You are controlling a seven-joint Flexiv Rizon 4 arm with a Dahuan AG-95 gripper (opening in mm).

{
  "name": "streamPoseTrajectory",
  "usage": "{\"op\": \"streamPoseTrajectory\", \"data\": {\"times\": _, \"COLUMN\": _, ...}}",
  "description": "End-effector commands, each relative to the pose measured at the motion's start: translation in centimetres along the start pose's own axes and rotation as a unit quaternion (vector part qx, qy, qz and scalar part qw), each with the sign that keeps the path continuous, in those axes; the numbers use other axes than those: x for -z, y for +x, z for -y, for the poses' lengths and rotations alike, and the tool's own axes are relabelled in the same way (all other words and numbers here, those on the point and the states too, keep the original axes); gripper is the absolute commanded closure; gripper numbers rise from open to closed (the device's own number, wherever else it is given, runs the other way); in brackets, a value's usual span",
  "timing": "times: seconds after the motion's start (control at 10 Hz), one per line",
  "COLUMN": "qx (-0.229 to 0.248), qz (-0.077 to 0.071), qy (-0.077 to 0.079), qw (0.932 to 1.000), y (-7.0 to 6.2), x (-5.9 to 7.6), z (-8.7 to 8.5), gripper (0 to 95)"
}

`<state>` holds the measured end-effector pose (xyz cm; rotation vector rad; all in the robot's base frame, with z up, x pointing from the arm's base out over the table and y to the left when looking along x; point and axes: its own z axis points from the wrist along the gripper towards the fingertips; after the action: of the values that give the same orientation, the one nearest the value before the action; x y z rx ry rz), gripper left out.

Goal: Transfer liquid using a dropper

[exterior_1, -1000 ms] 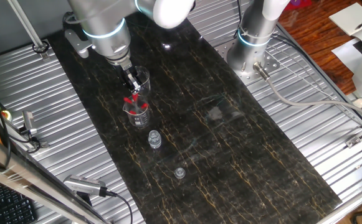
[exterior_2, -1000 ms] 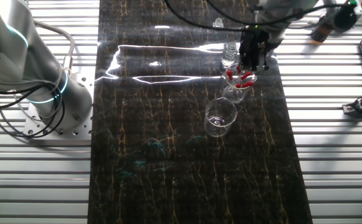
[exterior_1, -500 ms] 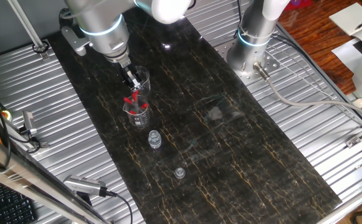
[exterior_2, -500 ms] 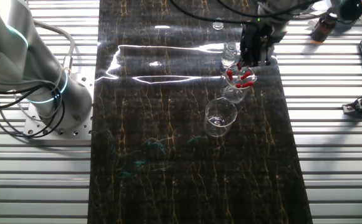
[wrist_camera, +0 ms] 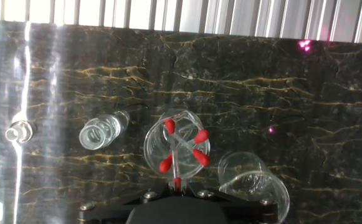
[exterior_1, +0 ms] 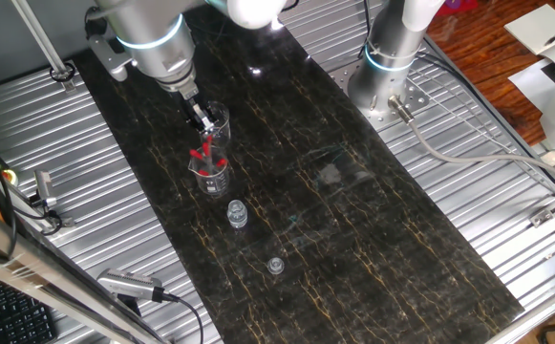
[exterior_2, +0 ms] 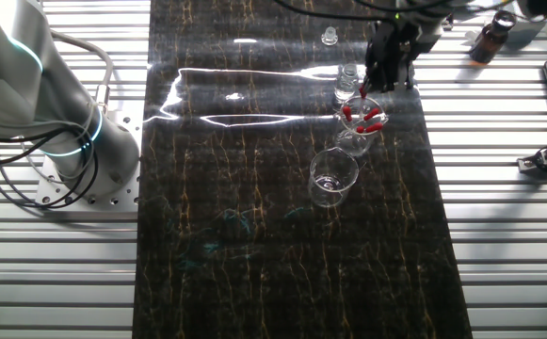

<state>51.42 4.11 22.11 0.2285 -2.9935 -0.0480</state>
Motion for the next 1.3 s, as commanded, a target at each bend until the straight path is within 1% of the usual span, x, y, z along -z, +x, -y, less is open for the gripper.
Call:
{"op": "streamPoseTrajectory", "data": {"times": 0.1, "qx": 0.001, "qz": 0.001, "qy": -0.002, "qw": 1.0000, "y": -0.14, "x": -0.11, "z": 0.01, "gripper": 95.0}}
{"op": "streamPoseTrajectory", "data": {"times": 0.8, "qx": -0.005, "qz": 0.001, "qy": -0.001, "qw": 1.0000, "y": -0.69, "x": 0.34, "z": -0.12, "gripper": 95.0}}
{"op": "streamPoseTrajectory", "data": {"times": 0.9, "qx": -0.003, "qz": 0.001, "qy": 0.002, "qw": 1.0000, "y": -0.65, "x": 0.42, "z": -0.17, "gripper": 95.0}}
{"op": "streamPoseTrajectory", "data": {"times": 1.1, "qx": -0.001, "qz": 0.006, "qy": 0.001, "qw": 1.0000, "y": -0.66, "x": 0.43, "z": -0.18, "gripper": 95.0}}
{"op": "streamPoseTrajectory", "data": {"times": 1.3, "qx": -0.001, "qz": 0.005, "qy": 0.006, "qw": 1.0000, "y": -0.65, "x": 0.44, "z": -0.15, "gripper": 95.0}}
